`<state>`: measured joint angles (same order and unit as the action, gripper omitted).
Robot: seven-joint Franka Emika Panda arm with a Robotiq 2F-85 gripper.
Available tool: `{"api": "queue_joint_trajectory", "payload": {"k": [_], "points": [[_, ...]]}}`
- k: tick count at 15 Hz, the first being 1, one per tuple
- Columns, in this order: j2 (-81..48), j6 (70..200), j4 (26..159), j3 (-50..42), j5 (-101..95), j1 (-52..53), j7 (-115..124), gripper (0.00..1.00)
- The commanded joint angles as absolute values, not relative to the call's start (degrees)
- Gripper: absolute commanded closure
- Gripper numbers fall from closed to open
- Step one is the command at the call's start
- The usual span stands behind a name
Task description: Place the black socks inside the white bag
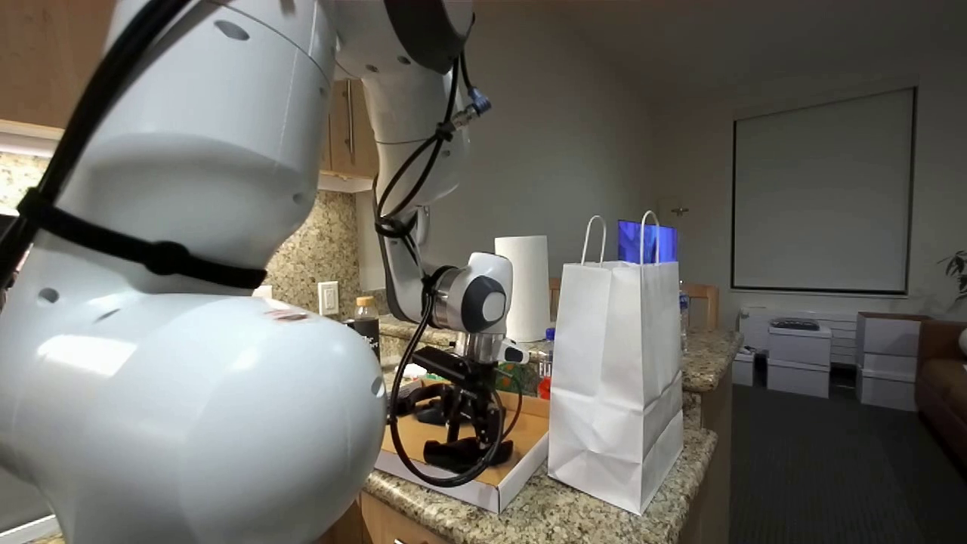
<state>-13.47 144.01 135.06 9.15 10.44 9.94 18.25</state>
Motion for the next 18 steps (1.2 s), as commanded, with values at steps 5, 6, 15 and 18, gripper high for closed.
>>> {"api": "queue_joint_trajectory", "payload": {"k": [5, 6, 15, 18], "points": [[-13.54, 143.47, 134.18, 8.43, 11.23, 10.03, 18.51, 0.87], [-13.42, 143.47, 134.19, 8.43, 11.51, 9.91, 18.27, 0.92], [-5.51, 141.43, 135.34, 8.09, 12.13, 9.04, 16.09, 0.96], [0.43, 139.37, 135.34, 7.98, 11.04, 9.18, 15.92, 0.96]]}}
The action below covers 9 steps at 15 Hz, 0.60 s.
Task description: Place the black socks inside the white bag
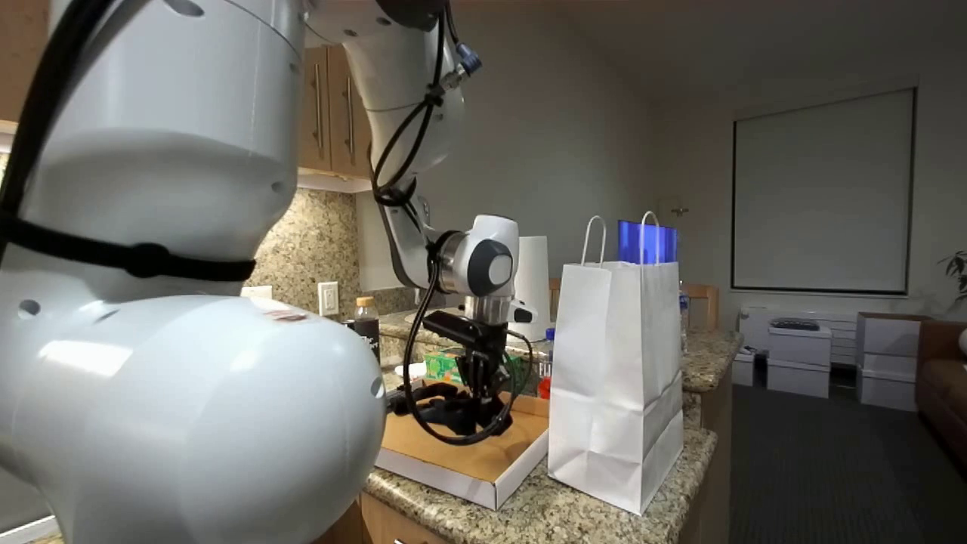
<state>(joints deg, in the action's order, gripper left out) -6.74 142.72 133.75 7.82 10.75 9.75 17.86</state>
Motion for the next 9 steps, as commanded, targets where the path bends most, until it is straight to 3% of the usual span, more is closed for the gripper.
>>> {"api": "queue_joint_trajectory", "payload": {"k": [1, 9], "points": [[2.47, 138.3, 135.22, 7.83, 10.15, 9.22, 16.64, 0.96], [14.74, 118.84, 125.1, 7.34, 8.18, 8.31, 14.26, 0.97]]}}
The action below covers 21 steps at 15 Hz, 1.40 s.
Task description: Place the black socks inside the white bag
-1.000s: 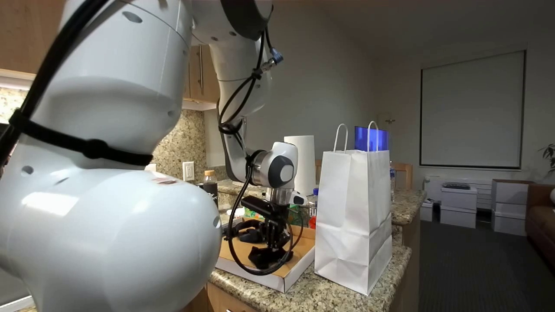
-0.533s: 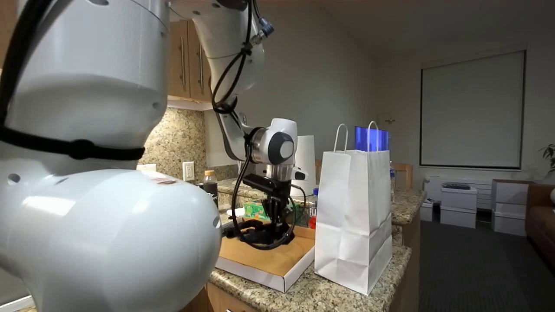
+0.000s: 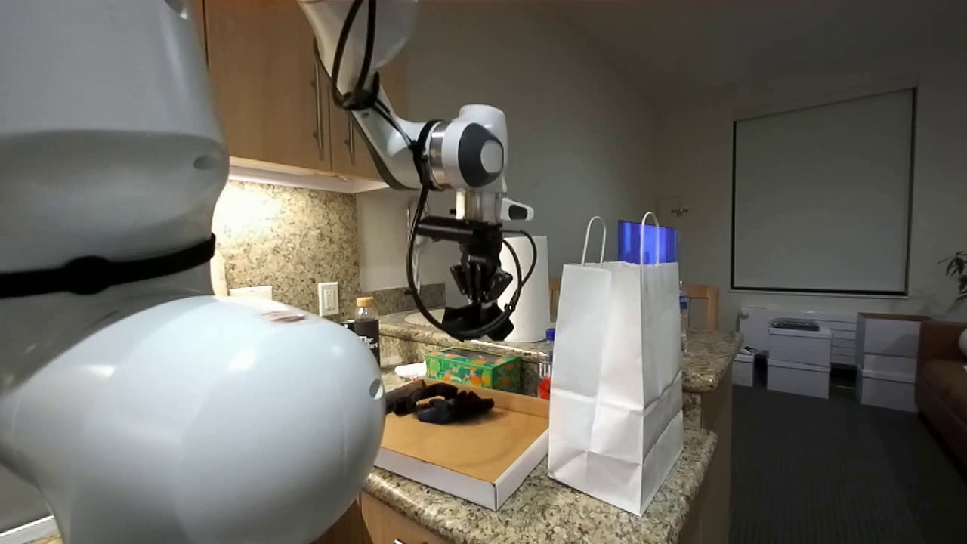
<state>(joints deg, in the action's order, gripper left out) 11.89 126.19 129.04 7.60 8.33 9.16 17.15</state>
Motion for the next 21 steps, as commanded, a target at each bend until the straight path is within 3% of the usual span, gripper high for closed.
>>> {"api": "queue_joint_trajectory", "payload": {"k": [1, 5, 10, 21], "points": [[15.56, 115.79, 122.98, 7.23, 8.31, 8.26, 13.77, 0.97], [18.07, 110.79, 116.4, 7.34, 6.82, 7.08, 15.47, 0.97], [22.1, 115.26, 113.37, 4.84, 8.96, 3.59, 17.11, 0.97], [25.78, 122.29, 116.98, -5.4, 17.08, -4.6, 17.73, 0.96]]}}
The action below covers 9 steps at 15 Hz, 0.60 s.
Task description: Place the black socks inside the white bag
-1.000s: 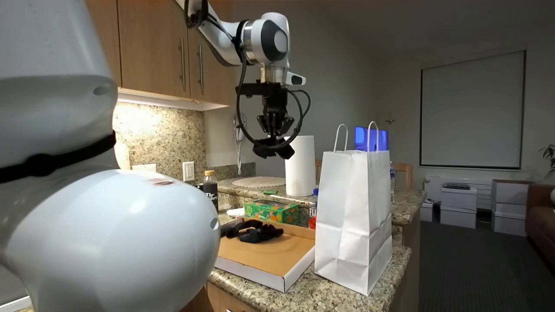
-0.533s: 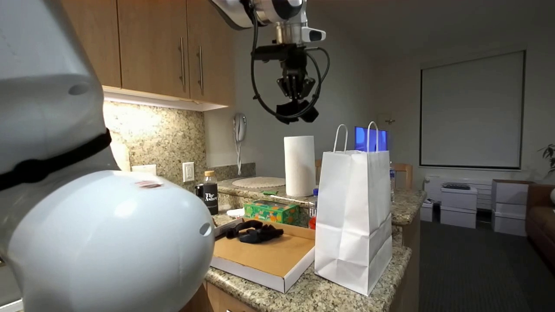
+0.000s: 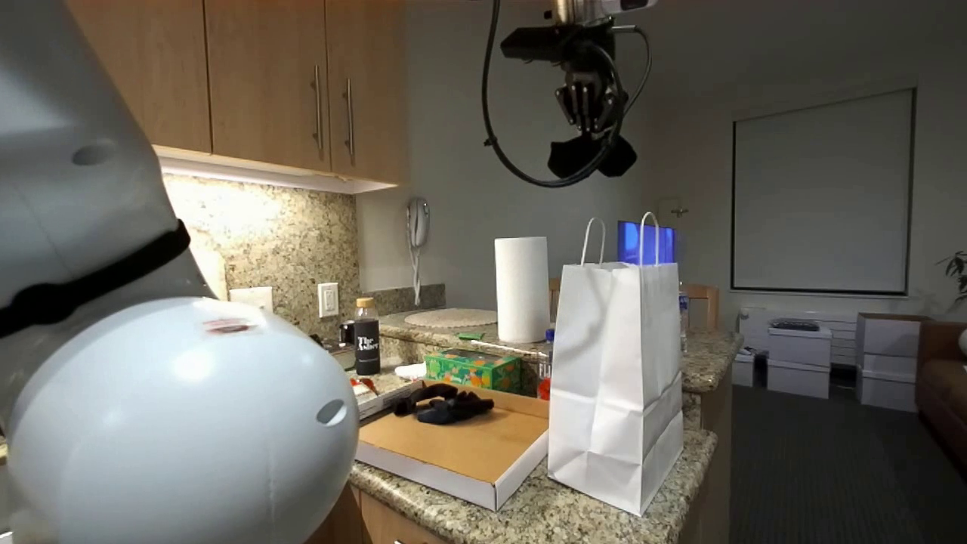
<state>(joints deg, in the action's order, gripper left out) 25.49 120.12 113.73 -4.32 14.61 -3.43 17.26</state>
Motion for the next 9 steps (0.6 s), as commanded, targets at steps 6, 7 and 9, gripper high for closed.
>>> {"api": "queue_joint_trajectory", "payload": {"k": [6, 7, 9], "points": [[21.48, 121.68, 119.74, -6.82, 19.51, -5.24, 17.48, 0.96], [20.78, 121.62, 119.89, -6.7, 19.46, -5.25, 17.57, 0.96], [19.06, 121.22, 119.55, -6.52, 19.24, -5.22, 17.75, 0.96]]}}
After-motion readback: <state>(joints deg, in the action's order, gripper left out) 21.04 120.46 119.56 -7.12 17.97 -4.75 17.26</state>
